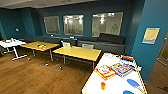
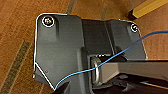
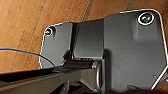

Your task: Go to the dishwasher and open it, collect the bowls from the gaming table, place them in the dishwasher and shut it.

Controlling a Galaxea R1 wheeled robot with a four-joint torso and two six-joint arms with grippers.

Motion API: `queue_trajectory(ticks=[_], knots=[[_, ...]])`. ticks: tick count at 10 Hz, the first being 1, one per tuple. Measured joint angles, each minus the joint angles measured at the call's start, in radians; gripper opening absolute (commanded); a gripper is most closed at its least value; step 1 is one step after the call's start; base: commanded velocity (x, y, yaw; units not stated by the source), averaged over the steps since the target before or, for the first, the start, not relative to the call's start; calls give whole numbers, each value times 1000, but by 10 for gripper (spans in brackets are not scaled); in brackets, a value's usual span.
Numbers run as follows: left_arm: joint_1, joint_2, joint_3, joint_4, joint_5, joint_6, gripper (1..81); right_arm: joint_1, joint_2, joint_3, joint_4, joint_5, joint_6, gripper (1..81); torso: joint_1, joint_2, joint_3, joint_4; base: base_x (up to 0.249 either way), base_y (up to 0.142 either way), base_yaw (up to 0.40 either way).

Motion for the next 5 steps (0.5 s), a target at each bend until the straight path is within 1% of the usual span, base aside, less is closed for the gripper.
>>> queue_trajectory(ticks=[5], knots=[[0, 0, 0, 0, 0, 0, 811, 0, 0, 0, 0, 0, 0, 811, 0, 0, 0, 0, 0, 0, -357]])
